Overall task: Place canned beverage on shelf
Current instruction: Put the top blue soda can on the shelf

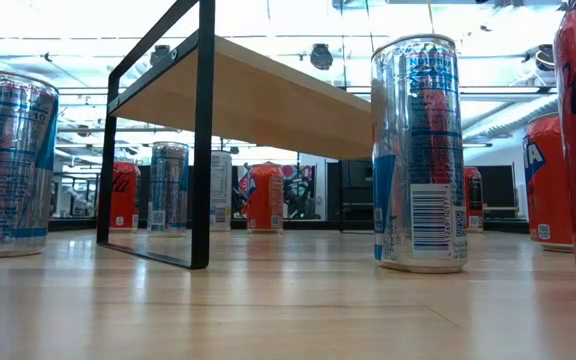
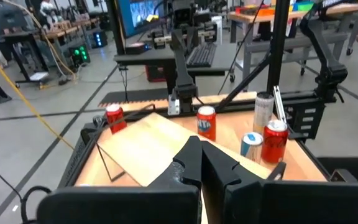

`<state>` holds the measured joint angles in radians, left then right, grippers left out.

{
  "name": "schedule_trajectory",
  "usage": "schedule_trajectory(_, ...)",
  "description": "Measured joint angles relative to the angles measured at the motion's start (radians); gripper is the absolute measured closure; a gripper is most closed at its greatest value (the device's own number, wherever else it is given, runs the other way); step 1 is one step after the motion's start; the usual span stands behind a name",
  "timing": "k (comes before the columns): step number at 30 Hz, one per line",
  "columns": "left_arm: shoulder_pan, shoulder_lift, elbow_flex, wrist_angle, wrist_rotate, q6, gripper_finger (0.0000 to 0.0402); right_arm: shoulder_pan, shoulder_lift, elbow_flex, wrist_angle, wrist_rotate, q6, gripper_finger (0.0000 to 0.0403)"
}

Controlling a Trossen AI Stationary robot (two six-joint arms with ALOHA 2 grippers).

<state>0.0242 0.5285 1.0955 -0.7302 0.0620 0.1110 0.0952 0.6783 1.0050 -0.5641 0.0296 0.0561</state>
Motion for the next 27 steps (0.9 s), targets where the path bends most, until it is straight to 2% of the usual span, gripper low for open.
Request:
schedule_trajectory(9, 0.000, 0.021, -0.079, -0.039, 0.028, -0.178, 0.0402, 0.000, 0.050, 0.000, -0.016, -0.006, 0.030, 0.0403)
schedule_trajectory(17, 0.000, 0.126, -0.089, -0.206, 0.025, -0.263, 0.0402, 0.000, 0.087, 0.000, -0.009, -0.006, 0.053, 0.0403)
schedule_trajectory(19, 0.000, 0.152, -0.089, -0.226, -0.041, -0.262, 0.0402, 0.000, 0.095, 0.000, -0.009, -0.006, 0.055, 0.0403)
schedule_trajectory(24, 0.000, 0.211, -0.068, -0.284, -0.314, -0.285, 0.0402, 0.000, 0.116, 0.000, -0.007, -0.006, 0.055, 0.0403)
schedule_trajectory(27, 0.004, 0.244, -0.055, -0.273, -0.436, -0.292, 0.0402, 0.000, 0.126, 0.000, 0.003, -0.006, 0.055, 0.0403)
